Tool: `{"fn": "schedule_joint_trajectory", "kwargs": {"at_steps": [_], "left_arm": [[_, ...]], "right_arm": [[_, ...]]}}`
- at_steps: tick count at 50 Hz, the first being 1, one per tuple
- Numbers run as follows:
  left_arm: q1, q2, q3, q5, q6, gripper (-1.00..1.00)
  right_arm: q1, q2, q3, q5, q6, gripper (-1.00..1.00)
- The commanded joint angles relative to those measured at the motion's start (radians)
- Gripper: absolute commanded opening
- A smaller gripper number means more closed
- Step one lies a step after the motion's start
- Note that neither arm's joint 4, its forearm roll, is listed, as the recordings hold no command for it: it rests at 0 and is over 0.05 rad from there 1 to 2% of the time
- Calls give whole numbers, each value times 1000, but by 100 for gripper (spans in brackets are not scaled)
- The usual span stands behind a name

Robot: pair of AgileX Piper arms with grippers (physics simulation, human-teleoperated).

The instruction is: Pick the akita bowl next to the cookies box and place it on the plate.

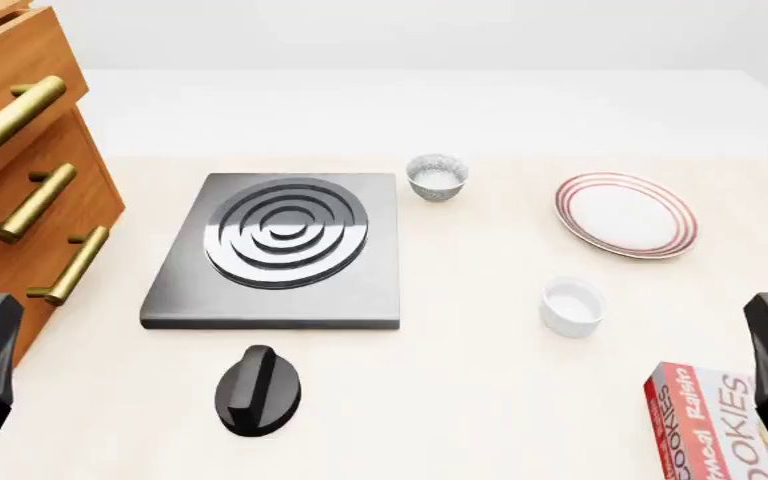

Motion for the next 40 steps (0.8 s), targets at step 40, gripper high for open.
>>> {"fn": "schedule_joint_trajectory", "kwargs": {"at_steps": [40], "left_arm": [[0,0,0,0,0,100]], "right_arm": [[-260,470,-374,248,-40,100]]}}
